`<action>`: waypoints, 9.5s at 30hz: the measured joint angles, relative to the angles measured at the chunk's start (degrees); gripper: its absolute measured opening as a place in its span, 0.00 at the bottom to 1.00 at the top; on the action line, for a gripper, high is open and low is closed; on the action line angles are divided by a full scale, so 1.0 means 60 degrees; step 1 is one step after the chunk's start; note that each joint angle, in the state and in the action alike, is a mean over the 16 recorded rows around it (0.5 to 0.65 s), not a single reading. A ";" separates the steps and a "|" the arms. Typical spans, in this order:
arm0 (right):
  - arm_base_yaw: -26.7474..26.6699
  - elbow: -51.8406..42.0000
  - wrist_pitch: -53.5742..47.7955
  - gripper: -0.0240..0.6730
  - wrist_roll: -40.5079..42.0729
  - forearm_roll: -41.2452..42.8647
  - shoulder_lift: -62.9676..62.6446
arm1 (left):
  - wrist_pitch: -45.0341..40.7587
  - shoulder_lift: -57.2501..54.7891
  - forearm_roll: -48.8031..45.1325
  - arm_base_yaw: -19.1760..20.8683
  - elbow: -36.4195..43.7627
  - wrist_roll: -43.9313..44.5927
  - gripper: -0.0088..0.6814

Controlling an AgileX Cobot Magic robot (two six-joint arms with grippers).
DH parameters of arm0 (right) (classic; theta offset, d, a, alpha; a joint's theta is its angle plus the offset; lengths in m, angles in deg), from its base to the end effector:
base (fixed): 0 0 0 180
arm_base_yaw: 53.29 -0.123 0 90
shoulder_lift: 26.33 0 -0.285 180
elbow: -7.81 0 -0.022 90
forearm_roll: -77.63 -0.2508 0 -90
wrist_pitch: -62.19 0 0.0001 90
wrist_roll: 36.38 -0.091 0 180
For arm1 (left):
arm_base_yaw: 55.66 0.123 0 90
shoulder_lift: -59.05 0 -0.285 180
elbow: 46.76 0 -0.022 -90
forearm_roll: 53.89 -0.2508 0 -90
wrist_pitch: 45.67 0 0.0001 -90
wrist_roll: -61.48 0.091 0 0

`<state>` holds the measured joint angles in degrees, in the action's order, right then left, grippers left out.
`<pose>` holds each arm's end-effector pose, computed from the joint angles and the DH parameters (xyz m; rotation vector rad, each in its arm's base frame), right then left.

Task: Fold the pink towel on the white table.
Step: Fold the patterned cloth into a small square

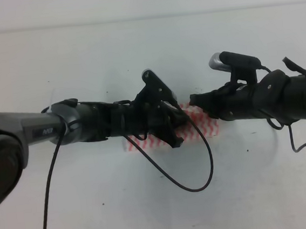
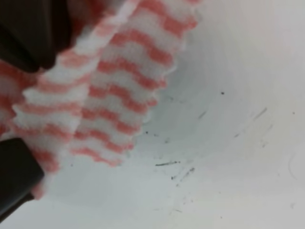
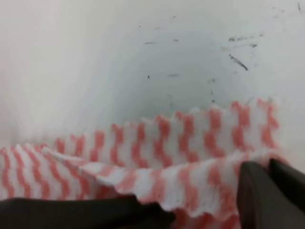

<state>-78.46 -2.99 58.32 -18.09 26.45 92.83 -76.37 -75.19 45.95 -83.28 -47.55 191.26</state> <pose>0.3711 0.1798 0.1664 0.1313 2.3756 0.5636 0.3848 -0.2531 0.1227 1.2695 1.7765 -0.5770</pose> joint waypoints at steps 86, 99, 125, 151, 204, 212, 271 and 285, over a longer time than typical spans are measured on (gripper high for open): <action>0.0008 0.0621 -0.1016 0.13 0.0993 0.0323 -0.0228 | 0.2867 0.1738 -0.0947 0.0014 0.0525 -0.2597 0.02; 0.0004 0.0635 -0.2183 0.01 0.0944 0.0896 0.0139 | 0.2644 0.1904 -0.1255 0.0018 0.1603 -0.3056 0.02; 0.0615 0.0581 -0.3489 0.01 0.0641 0.1258 -0.0123 | 0.2700 0.2126 -0.1246 0.0016 0.1631 -0.2777 0.02; 0.1137 0.1018 -0.4067 0.01 -0.0284 0.1850 -0.0310 | 0.2406 0.2241 -0.1166 0.0016 0.1631 -0.2743 0.02; 0.1138 0.3339 -0.3853 0.01 -0.0278 0.1003 0.1815 | 0.1530 0.2255 -0.1250 0.0003 0.1631 -0.3288 0.02; 0.1138 0.3339 -0.4096 0.01 -0.0279 0.1008 0.1838 | 0.1515 0.2260 -0.1319 0.0003 0.1633 -0.3476 0.02; 0.1138 0.3309 -0.5535 0.01 -0.0519 0.2155 -0.0050 | -0.0031 0.2272 -0.8738 0.0727 0.1474 -1.0337 0.02; 0.1136 0.3322 -0.5735 0.01 -0.1055 0.2681 0.0185 | 0.0382 0.2553 -0.8773 0.0869 0.1388 -1.0387 0.02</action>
<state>-71.65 16.95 23.91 -24.42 42.54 93.94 -74.08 -59.88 -6.69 -78.06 -39.22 128.95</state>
